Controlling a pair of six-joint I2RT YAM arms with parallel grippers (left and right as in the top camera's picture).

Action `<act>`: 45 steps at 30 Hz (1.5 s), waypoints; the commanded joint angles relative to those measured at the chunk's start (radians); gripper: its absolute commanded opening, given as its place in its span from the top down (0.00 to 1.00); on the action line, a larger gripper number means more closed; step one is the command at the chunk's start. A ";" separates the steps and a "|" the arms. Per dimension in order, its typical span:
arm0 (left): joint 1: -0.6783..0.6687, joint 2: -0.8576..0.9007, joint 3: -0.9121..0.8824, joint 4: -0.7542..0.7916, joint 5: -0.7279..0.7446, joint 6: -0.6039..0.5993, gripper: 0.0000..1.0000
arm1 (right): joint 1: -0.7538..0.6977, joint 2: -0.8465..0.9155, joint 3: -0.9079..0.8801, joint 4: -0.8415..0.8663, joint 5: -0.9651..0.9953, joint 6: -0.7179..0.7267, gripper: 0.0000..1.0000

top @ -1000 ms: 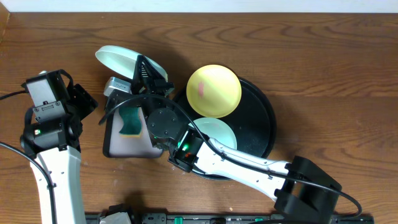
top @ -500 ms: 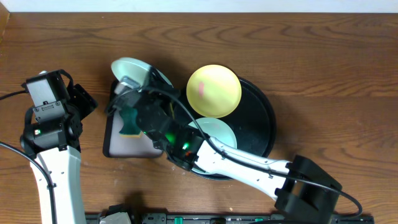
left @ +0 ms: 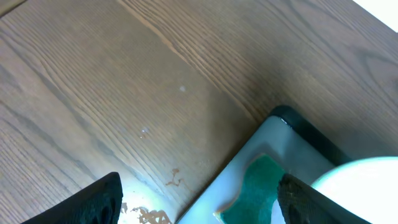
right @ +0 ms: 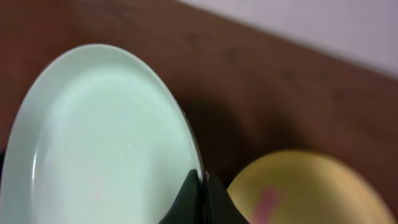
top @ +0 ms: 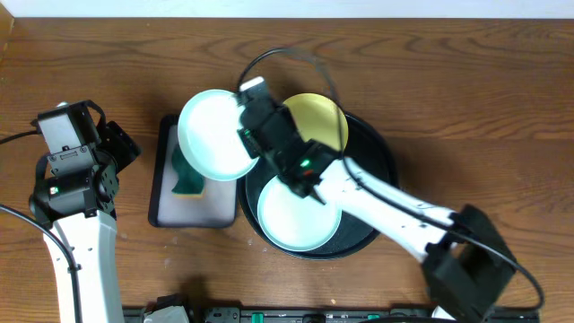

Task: Clean dirty plates on tray and stack at the side
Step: 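Carry the plate to the right of the tray and set it down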

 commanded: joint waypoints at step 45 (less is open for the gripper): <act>0.005 0.002 0.017 -0.003 -0.006 -0.005 0.20 | -1.179 -0.176 -0.419 -0.312 -0.374 -0.010 0.99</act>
